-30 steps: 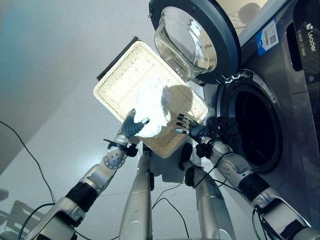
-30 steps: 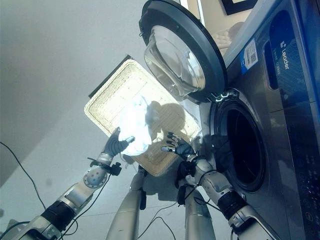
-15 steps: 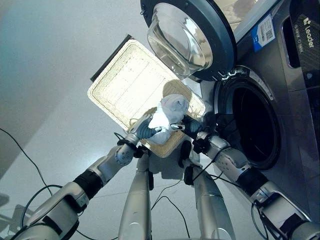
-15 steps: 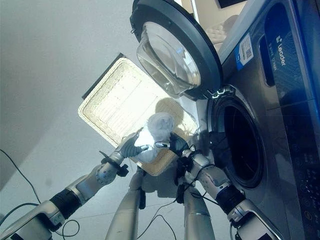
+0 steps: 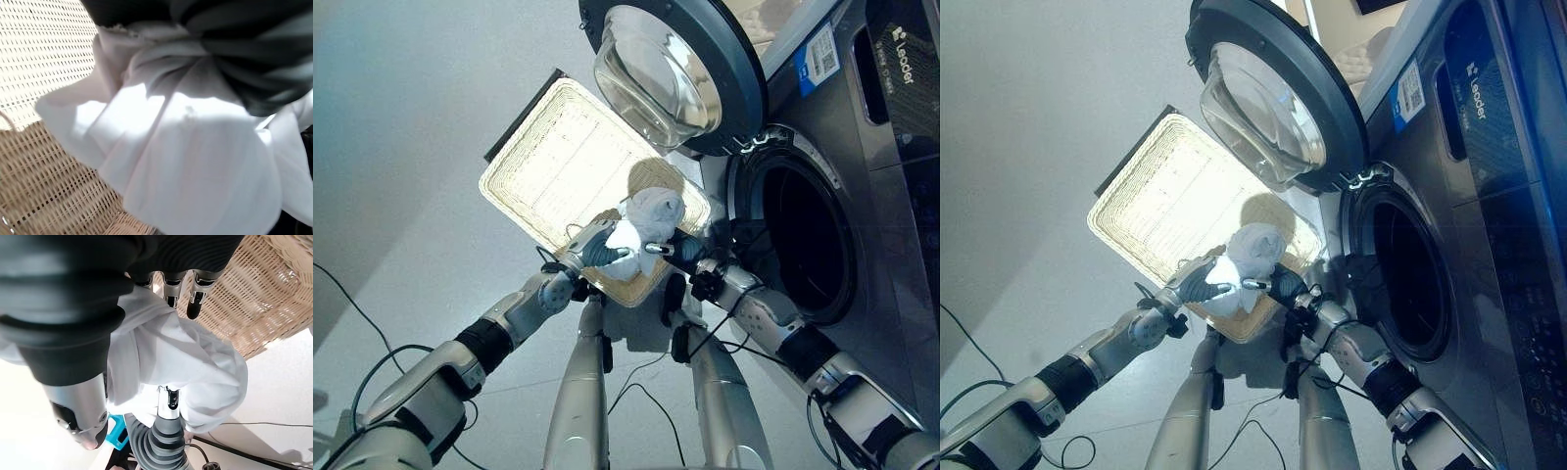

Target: Put the clothes into the washing machine.

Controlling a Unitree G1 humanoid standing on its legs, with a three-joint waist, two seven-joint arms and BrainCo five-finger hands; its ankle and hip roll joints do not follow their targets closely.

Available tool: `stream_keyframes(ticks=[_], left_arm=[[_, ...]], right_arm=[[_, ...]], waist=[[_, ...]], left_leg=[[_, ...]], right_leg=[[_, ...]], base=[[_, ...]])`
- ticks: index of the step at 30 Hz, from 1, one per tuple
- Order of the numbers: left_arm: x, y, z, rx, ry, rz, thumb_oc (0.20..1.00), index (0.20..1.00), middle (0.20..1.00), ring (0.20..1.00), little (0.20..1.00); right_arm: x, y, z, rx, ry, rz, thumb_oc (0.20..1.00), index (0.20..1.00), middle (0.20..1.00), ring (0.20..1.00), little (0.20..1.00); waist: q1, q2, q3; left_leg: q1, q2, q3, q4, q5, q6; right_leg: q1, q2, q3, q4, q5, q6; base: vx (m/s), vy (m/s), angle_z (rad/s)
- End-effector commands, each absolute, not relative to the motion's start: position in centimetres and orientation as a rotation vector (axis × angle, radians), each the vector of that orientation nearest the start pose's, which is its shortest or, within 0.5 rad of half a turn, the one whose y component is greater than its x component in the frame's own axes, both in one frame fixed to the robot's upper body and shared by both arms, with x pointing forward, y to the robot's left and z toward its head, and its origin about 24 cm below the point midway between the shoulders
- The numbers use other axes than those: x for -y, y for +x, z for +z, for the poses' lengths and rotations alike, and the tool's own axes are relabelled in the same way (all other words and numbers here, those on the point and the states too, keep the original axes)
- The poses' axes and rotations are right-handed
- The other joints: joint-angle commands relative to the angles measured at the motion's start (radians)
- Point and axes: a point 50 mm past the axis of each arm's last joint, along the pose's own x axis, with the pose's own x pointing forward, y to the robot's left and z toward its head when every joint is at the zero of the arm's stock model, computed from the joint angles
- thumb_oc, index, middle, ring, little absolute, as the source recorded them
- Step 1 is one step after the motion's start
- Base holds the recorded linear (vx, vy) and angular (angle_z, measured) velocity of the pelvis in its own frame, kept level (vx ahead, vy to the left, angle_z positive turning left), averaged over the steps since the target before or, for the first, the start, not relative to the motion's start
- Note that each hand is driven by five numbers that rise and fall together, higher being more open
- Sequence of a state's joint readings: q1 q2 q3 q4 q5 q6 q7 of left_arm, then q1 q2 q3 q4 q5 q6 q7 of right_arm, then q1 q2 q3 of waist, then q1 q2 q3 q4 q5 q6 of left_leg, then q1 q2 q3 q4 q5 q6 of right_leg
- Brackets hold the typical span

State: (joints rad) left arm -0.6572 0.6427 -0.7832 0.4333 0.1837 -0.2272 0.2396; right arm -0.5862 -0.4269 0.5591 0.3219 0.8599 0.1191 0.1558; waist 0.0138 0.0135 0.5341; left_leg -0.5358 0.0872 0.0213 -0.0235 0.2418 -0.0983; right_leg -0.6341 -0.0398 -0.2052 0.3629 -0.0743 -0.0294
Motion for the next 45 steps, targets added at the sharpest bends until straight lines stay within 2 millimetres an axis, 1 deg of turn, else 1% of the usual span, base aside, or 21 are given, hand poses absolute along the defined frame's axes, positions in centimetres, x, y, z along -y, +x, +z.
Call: stream_keyframes(ticks=[1,9,10,11,12,18,19,20,21,24,25,26,28,31,33,35,37,40,41,44,45], left_arm=[[-10.3,32.6,11.5,0.560,1.062,-0.562,0.200,0.200,0.200,0.200,0.200],[-8.5,31.3,12.5,0.683,1.130,-0.677,0.200,0.200,0.200,0.200,0.200],[-8.3,31.3,12.7,0.698,1.142,-0.687,0.200,0.200,0.200,0.200,0.200],[-8.2,31.3,12.8,0.701,1.147,-0.692,0.200,0.200,0.200,0.200,0.200],[-7.9,31.2,12.9,0.706,1.158,-0.705,0.200,0.200,0.200,0.200,0.200],[-7.7,31.2,12.9,0.677,1.153,-0.719,0.200,0.200,0.200,0.200,0.200],[-7.9,31.4,12.8,0.652,1.148,-0.709,0.533,0.533,0.533,0.533,0.533],[-8.0,31.5,12.8,0.636,1.139,-0.703,0.906,0.906,0.906,0.906,0.906],[-8.2,31.6,12.4,0.593,1.114,-0.691,1.000,1.000,1.000,1.000,1.000],[-8.7,32.0,12.0,0.521,1.076,-0.662,1.000,1.000,1.000,1.000,1.000],[-9.6,32.4,11.1,0.428,0.987,-0.577,1.000,1.000,1.000,1.000,1.000],[-9.7,32.5,11.1,0.422,0.983,-0.566,1.000,1.000,1.000,1.000,1.000],[-10.6,32.8,10.2,0.345,0.905,-0.503,1.000,1.000,1.000,1.000,1.000],[-12.8,33.1,8.8,0.232,0.782,-0.329,1.000,1.000,1.000,1.000,1.000],[-15.3,33.3,7.1,0.104,0.688,-0.111,1.000,1.000,1.000,1.000,1.000],[-17.1,33.0,5.6,0.015,0.578,0.026,1.000,1.000,1.000,1.000,1.000],[-18.3,32.4,4.0,-0.055,0.544,0.122,1.000,1.000,1.000,1.000,1.000],[-19.7,31.7,2.5,-0.122,0.539,0.186,1.000,1.000,1.000,1.000,1.000],[-20.3,31.5,1.9,-0.152,0.523,0.213,1.000,1.000,1.000,1.000,1.000],[-20.7,31.4,1.4,-0.169,0.498,0.224,1.000,1.000,1.000,1.000,1.000],[-20.8,31.3,1.1,-0.180,0.492,0.223,1.000,1.000,1.000,1.000,1.000]], right_arm=[[5.4,31.5,11.6,-0.062,0.275,0.854,1.000,1.000,1.000,1.000,1.000],[5.3,31.5,11.3,-0.080,0.280,0.827,1.000,1.000,1.000,1.000,1.000],[5.4,31.5,11.4,-0.074,0.283,0.824,0.573,0.573,0.573,0.573,0.573],[5.4,31.5,11.4,-0.073,0.287,0.822,0.435,0.435,0.435,0.435,0.435],[5.3,31.5,11.4,-0.071,0.301,0.817,0.200,0.200,0.200,0.200,0.200],[5.4,31.6,11.3,-0.063,0.323,0.797,0.200,0.200,0.200,0.200,0.200],[5.5,31.7,11.2,-0.060,0.333,0.784,0.200,0.200,0.200,0.200,0.200],[5.6,31.7,11.2,-0.058,0.339,0.778,0.200,0.200,0.200,0.200,0.200],[5.7,31.7,11.1,-0.058,0.352,0.763,0.200,0.200,0.200,0.200,0.200],[6.1,31.9,11.2,-0.045,0.387,0.736,0.200,0.200,0.200,0.200,0.200],[6.5,32.1,10.9,-0.036,0.423,0.689,0.200,0.200,0.200,0.200,0.200],[6.6,32.2,11.0,-0.030,0.426,0.683,0.200,0.200,0.200,0.200,0.200],[7.1,32.4,10.7,-0.026,0.451,0.640,0.200,0.200,0.200,0.200,0.200],[8.3,32.8,10.2,-0.017,0.506,0.558,0.200,0.200,0.200,0.200,0.200],[9.4,33.2,9.7,-0.026,0.553,0.484,0.200,0.200,0.200,0.200,0.200],[10.3,33.5,9.0,-0.048,0.602,0.424,0.200,0.200,0.200,0.200,0.200],[11.0,33.6,8.2,-0.072,0.645,0.377,0.200,0.200,0.200,0.200,0.200],[11.6,33.8,7.0,-0.142,0.736,0.312,0.200,0.200,0.200,0.200,0.200],[12.5,34.1,6.2,-0.178,0.784,0.271,0.200,0.200,0.200,0.200,0.200],[14.2,34.8,5.9,-0.173,0.780,0.175,0.200,0.200,0.200,0.200,0.200],[15.1,35.0,5.8,-0.167,0.807,0.126,0.200,0.200,0.200,0.200,0.200]], waist=[[-0.016,-0.055,-0.014],[-0.018,-0.054,-0.014],[-0.020,-0.055,-0.014],[-0.020,-0.055,-0.014],[-0.022,-0.056,-0.014],[-0.026,-0.061,-0.014],[-0.026,-0.060,-0.014],[-0.026,-0.060,-0.014],[-0.024,-0.059,-0.014],[-0.023,-0.056,-0.014],[-0.020,-0.053,-0.014],[-0.021,-0.053,-0.014],[-0.018,-0.050,-0.014],[-0.012,-0.043,-0.014],[-0.006,-0.036,-0.014],[0.000,-0.030,-0.014],[0.006,-0.024,-0.014],[0.011,-0.016,-0.014],[0.012,-0.009,-0.014],[0.013,-0.002,-0.014],[0.013,0.002,-0.014]], left_leg=[[0.025,-0.073,0.058,0.009,-0.076,0.014],[0.022,-0.077,0.055,0.004,-0.080,0.017],[0.013,-0.078,0.054,0.006,-0.077,0.018],[0.011,-0.079,0.053,0.006,-0.077,0.018],[0.011,-0.079,0.054,0.004,-0.077,0.018],[0.007,-0.081,0.057,-0.001,-0.075,0.019],[0.005,-0.081,0.057,0.001,-0.076,0.020],[0.006,-0.082,0.057,0.001,-0.076,0.020],[0.013,-0.081,0.057,0.000,-0.080,0.019],[0.002,-0.084,0.054,0.007,-0.078,0.021],[0.007,-0.085,0.053,0.008,-0.082,0.021],[-0.001,-0.086,0.052,0.010,-0.079,0.022],[0.006,-0.087,0.049,0.008,-0.081,0.022],[0.006,-0.091,0.045,0.008,-0.081,0.022],[0.004,-0.095,0.040,0.010,-0.080,0.021],[-0.001,-0.098,0.035,0.011,-0.079,0.021],[-0.004,-0.100,0.032,0.012,-0.079,0.019],[-0.010,-0.098,0.036,0.010,-0.077,0.017],[-0.008,-0.097,0.042,0.006,-0.075,0.017],[-0.007,-0.097,0.048,0.006,-0.075,0.016],[-0.007,-0.097,0.050,0.007,-0.076,0.016]], right_leg=[[0.061,-0.001,-0.031,-0.229,0.199,0.130],[0.059,-0.002,-0.026,-0.242,0.206,0.133],[0.051,-0.003,-0.026,-0.245,0.213,0.133],[0.050,-0.003,-0.026,-0.246,0.214,0.133],[0.050,-0.003,-0.025,-0.249,0.216,0.133],[0.045,-0.003,-0.021,-0.258,0.225,0.137],[0.044,-0.004,-0.020,-0.258,0.225,0.137],[0.045,-0.004,-0.020,-0.258,0.225,0.137],[0.051,-0.004,-0.019,-0.257,0.220,0.138],[0.044,-0.007,-0.021,-0.255,0.223,0.138],[0.048,-0.007,-0.020,-0.253,0.219,0.140],[0.042,-0.008,-0.021,-0.254,0.223,0.139],[0.048,-0.008,-0.020,-0.254,0.220,0.139],[0.050,-0.008,-0.022,-0.256,0.220,0.140],[0.049,-0.010,-0.025,-0.256,0.220,0.141],[0.045,-0.012,-0.030,-0.255,0.219,0.140],[0.043,-0.016,-0.036,-0.254,0.218,0.140],[0.038,-0.018,-0.042,-0.253,0.217,0.137],[0.038,-0.018,-0.043,-0.257,0.219,0.134],[0.038,-0.018,-0.042,-0.263,0.221,0.132],[0.037,-0.019,-0.042,-0.265,0.223,0.132]], base=[[0.01,-0.004,-0.04],[0.00,0.000,-0.01],[0.00,0.000,0.00],[0.00,0.000,0.00],[0.00,0.000,0.00],[0.00,0.000,0.00],[0.00,0.000,0.00],[0.00,0.000,0.00],[0.00,0.000,0.00],[0.00,0.000,0.00],[0.00,0.000,0.00],[0.00,0.000,0.00],[0.00,0.000,0.00],[0.00,0.000,0.00],[0.00,0.000,0.00],[0.00,0.000,0.00],[0.00,0.000,0.00],[0.00,0.000,0.00],[0.00,0.000,0.00],[0.01,-0.003,-0.05],[0.01,0.000,-0.04]])
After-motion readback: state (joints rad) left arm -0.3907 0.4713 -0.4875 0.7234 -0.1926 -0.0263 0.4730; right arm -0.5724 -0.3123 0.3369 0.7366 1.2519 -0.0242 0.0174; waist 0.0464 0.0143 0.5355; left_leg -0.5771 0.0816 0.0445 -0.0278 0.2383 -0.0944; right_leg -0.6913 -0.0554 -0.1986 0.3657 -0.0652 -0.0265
